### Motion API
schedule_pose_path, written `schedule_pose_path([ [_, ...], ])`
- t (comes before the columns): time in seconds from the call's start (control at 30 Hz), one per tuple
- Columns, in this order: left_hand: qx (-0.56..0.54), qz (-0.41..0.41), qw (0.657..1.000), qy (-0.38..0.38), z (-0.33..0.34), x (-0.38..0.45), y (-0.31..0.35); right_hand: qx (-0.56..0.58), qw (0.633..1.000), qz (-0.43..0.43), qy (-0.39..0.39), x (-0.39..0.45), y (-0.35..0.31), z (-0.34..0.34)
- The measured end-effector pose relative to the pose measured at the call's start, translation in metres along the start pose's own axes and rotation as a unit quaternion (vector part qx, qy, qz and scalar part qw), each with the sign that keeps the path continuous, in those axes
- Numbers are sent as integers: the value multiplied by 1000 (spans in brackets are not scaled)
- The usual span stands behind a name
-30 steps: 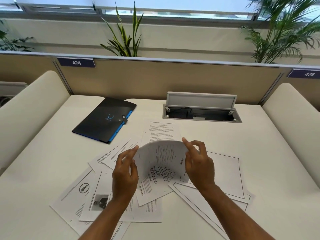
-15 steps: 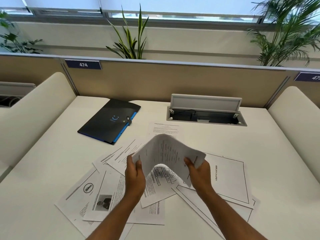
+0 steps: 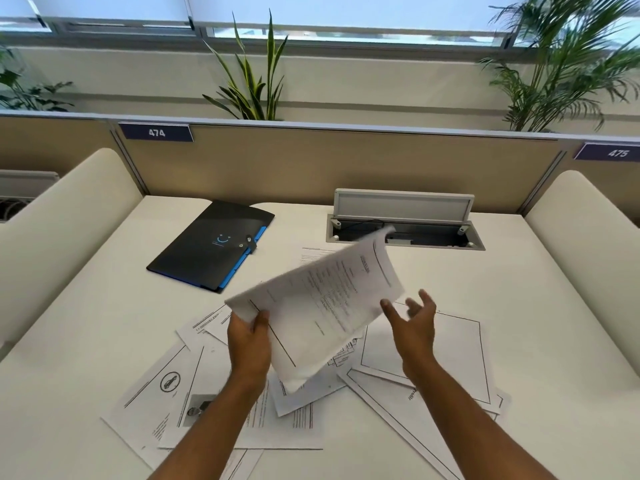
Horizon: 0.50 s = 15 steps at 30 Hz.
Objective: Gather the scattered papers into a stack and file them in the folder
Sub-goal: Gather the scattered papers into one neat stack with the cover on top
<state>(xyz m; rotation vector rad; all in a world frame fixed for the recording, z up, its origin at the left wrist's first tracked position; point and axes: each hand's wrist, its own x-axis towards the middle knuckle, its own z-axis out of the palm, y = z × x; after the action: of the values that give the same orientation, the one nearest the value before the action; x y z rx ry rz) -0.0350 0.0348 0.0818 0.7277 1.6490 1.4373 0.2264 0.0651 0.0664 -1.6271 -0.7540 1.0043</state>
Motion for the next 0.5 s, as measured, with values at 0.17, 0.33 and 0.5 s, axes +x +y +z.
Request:
schedule_pose_path([
  [0.17,-100,-69,991,-50,5,-16,-13,203,947,146,-203,-17,7,9],
  [0.33,-146,-100,981,-84,4,-33,-22,234,954,64,-178,-14,-9,15],
  [0.5,39,26,996,-75,-6,-21,-8,110,978,-48,-173,-14,-25,5],
])
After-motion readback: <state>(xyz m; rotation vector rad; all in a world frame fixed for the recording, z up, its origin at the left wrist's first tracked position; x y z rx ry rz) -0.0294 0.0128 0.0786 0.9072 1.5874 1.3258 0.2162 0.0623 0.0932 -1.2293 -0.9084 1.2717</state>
